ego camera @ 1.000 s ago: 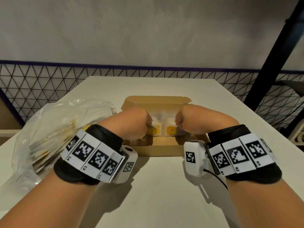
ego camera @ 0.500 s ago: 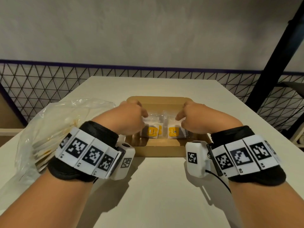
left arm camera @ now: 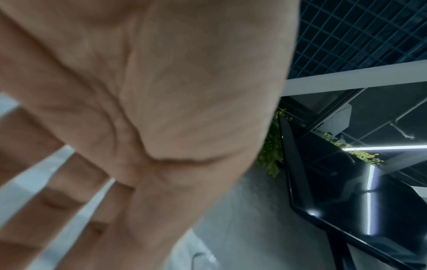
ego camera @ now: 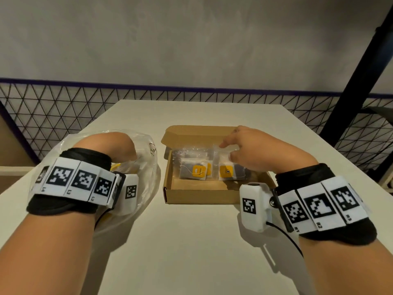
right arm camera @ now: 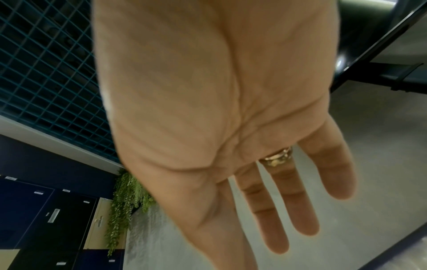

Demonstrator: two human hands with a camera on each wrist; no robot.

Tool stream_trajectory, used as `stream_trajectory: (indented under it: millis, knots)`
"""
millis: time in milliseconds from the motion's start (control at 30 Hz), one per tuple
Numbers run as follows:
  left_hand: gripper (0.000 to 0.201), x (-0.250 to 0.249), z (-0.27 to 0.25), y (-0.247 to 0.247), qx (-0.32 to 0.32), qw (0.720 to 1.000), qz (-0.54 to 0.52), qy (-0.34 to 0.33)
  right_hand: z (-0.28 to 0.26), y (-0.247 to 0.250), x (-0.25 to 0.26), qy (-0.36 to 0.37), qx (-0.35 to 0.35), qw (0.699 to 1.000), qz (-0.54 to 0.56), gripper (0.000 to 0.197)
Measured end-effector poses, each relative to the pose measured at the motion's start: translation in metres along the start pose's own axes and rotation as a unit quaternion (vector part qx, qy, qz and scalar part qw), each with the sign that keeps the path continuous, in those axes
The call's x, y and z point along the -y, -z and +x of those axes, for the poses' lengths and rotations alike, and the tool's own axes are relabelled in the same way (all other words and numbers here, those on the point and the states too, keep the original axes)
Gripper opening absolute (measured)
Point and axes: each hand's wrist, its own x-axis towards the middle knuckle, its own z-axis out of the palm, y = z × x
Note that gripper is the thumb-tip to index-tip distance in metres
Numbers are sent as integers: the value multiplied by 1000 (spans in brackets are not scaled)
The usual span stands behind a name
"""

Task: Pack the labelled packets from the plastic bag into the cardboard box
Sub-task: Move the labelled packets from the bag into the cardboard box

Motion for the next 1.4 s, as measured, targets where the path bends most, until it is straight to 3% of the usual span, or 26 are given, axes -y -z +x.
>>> stream_trajectory:
  millis: [233, 367, 567, 800, 967, 1100, 1333, 1400]
  knots:
    - [35, 7, 9, -11, 64, 997, -38, 8, -2, -1, 5, 19, -8, 1000, 9, 41]
    - [51, 4, 3, -10, 94, 995, -28, -11, -2, -3, 6, 24, -9, 1000, 6, 39]
    - [36, 7, 0, -7, -59, 997, -58, -10, -3, -3, 8, 28, -17, 999, 13, 37]
    - [33, 13, -9, 16, -192, 968, -158, -45, -4, -2, 9, 35, -22, 999, 34, 38]
    - [21, 11, -23, 27, -275, 920, -254, -117, -4, 1, 12, 62, -39, 996, 51, 37]
    - [16, 1, -32, 28, -302, 865, -346, -203, -6, 3, 15, 88, -73, 986, 118, 35]
    - [26, -30, -43, 26, -256, 751, -507, -336, -4, 1, 20, 110, -119, 940, 299, 69]
    - [29, -37, -45, 24, -242, 721, -537, -364, -4, 0, 19, 129, -105, 925, 341, 66]
